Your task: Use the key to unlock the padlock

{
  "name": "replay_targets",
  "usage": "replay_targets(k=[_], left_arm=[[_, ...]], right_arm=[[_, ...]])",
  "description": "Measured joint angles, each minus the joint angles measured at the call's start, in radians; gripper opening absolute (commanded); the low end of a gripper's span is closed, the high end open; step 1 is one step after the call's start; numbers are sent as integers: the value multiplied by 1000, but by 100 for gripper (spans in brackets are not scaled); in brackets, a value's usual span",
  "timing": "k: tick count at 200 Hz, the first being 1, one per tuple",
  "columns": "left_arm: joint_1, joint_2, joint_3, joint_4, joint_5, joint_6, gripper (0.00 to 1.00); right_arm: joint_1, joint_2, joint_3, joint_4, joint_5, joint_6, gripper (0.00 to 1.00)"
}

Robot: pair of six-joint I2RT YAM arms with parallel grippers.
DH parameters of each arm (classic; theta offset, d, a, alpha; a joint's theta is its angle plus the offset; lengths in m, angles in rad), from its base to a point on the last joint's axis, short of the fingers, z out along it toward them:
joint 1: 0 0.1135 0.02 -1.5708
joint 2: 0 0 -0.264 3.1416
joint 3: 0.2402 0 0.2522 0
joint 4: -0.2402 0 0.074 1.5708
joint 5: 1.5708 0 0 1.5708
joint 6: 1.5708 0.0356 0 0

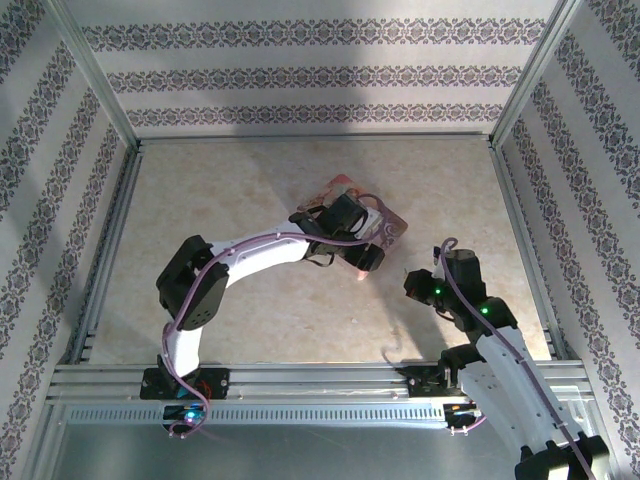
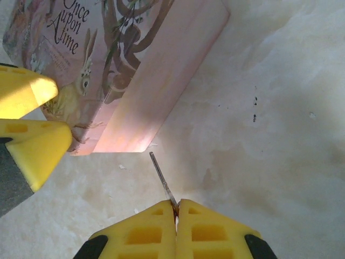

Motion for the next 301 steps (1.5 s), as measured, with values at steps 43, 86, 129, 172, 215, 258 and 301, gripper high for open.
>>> replay_targets(k=[43, 86, 129, 172, 215, 258, 301], left_arm=[[-2, 46, 59, 13, 33, 0, 84], [-1, -10, 3, 26, 45, -1, 88], [18, -251, -197, 92, 34, -6, 96], [59, -483, -455, 200, -17, -6, 99], [86, -609, -689, 291, -64, -11, 99], [112, -698, -831, 401, -91, -10, 99], [135, -734, -927, 478, -105, -7, 98]], right_arm=[[0, -21, 11, -28, 0, 0, 0], [0, -18, 24, -33, -12, 2, 0], [4, 26, 26, 30, -62, 28, 0], [74, 119, 26, 173, -91, 71, 0], [161, 286, 87, 270, -91, 64, 0], [185, 474, 204, 353, -113, 10, 0], [184, 638, 301, 387, -133, -69, 0]])
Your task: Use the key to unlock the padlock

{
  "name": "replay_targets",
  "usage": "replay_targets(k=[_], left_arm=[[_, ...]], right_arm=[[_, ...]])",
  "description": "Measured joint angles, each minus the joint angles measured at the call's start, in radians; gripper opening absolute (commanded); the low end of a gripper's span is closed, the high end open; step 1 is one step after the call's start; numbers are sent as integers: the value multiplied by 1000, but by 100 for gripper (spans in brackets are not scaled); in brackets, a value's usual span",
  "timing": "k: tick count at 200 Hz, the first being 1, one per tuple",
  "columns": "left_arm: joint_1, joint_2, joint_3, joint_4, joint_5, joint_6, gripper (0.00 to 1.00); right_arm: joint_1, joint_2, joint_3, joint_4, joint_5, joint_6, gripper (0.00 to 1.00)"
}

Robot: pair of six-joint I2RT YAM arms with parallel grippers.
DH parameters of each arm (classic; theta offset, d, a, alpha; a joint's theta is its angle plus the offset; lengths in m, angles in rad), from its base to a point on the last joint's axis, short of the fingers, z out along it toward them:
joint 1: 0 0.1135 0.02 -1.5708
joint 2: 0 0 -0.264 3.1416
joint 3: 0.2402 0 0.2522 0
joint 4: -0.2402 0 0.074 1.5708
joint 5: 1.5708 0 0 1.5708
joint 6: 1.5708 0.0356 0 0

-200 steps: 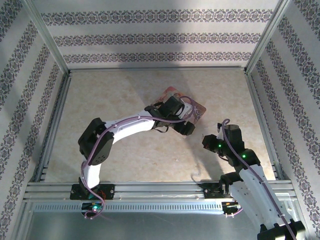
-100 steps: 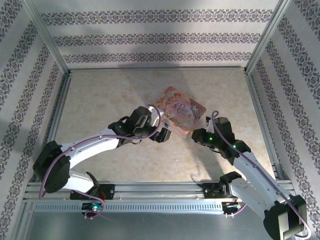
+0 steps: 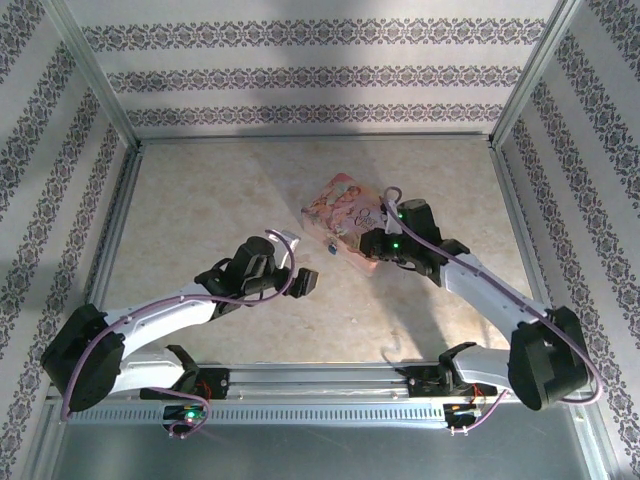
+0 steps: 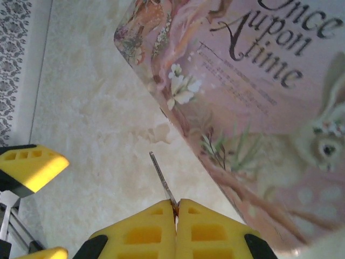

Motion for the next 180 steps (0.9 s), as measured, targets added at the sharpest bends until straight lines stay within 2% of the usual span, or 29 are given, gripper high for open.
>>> replay_targets(k=[49, 85, 180], left_arm=[[67, 13, -16, 39, 100, 10, 94], [127, 111, -10, 59, 209, 9, 89], [134, 412, 129, 188, 388, 53, 82]], right_arm=[[-1, 159, 77, 7, -32, -50, 0], [-1, 221, 91, 29, -61, -54, 0], [-14, 261, 97, 80, -112, -52, 0]])
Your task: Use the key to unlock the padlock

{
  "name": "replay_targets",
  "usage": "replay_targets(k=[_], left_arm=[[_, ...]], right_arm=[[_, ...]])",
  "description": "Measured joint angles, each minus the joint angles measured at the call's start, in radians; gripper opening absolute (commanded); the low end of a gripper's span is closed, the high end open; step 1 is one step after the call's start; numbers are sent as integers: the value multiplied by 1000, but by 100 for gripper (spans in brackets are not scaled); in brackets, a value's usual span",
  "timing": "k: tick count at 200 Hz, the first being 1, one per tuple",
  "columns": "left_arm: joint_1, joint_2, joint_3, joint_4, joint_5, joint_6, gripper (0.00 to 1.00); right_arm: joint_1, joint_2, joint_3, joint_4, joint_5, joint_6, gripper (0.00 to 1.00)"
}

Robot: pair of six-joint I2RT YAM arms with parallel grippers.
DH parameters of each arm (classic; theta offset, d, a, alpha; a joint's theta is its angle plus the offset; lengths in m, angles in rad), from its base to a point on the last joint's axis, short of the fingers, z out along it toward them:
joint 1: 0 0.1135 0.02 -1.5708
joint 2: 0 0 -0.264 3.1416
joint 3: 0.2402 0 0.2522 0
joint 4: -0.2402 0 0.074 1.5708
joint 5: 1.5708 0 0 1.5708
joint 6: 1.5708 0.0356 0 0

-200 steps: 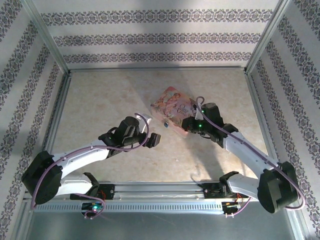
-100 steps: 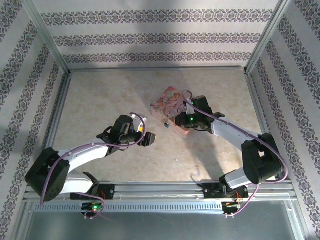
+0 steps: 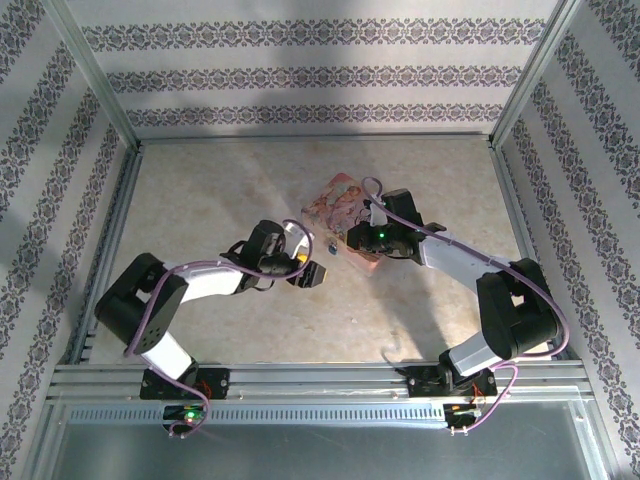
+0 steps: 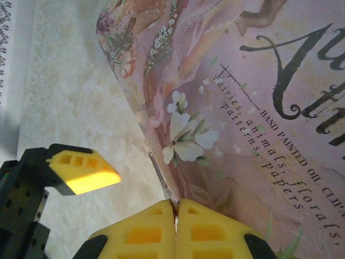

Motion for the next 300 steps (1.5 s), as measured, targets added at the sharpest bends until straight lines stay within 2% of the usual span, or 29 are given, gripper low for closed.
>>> replay_targets(k=[138, 182, 300], left_arm=[[6, 251, 212, 48, 69, 72, 79], [13, 306, 258, 47, 82, 87, 75], [14, 339, 297, 31, 99, 100, 62]], right_arm=[[-6, 0, -15, 31, -10, 2, 0], [-6, 2, -16, 35, -10, 2, 0], [-13, 11, -20, 61, -21, 2, 0]])
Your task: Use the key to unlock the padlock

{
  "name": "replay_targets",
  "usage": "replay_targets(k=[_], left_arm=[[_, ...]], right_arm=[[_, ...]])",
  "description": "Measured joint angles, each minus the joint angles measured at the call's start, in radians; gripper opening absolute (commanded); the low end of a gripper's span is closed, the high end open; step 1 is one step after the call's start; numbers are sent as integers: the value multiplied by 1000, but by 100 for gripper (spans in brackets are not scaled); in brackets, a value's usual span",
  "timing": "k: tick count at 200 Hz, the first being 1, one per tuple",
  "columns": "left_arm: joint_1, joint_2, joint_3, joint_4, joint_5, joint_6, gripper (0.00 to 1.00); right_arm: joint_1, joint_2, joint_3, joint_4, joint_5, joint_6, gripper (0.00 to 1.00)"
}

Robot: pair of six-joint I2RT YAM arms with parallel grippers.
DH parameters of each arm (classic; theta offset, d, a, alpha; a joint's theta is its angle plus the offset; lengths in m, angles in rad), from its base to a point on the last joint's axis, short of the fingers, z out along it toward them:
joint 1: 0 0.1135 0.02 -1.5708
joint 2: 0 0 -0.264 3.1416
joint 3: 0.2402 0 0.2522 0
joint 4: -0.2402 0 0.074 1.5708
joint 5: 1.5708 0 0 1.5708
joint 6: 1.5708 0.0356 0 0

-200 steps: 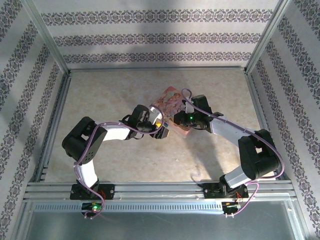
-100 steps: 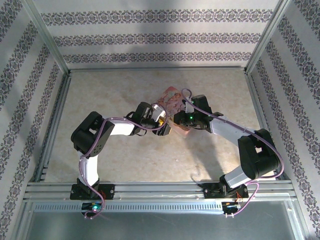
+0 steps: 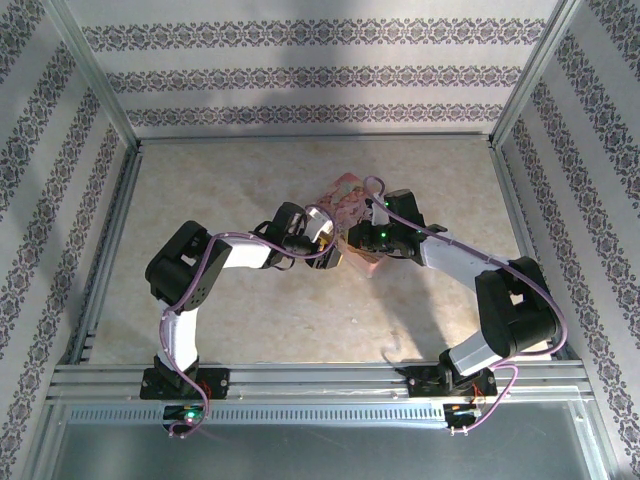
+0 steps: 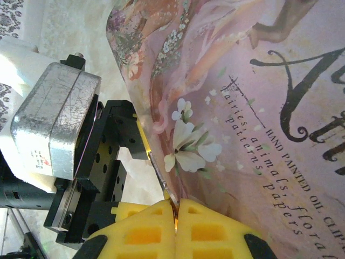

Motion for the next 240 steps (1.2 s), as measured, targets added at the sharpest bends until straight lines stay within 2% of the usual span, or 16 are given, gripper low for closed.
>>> replay_targets(k=[130, 183, 208, 240], left_arm=[[-50, 3, -1, 30, -79, -71, 48], [-56, 3, -1, 33, -110, -98, 36], [-56, 3, -1, 35, -121, -117, 26], [-70, 3, -1, 46, -136, -152, 20]], right_arm=[[0, 0, -8, 20, 0, 8, 0], [0, 0, -18, 41, 0, 26, 0], [0, -2, -22, 48, 0, 30, 0], [0, -34, -45, 32, 4, 30, 0]])
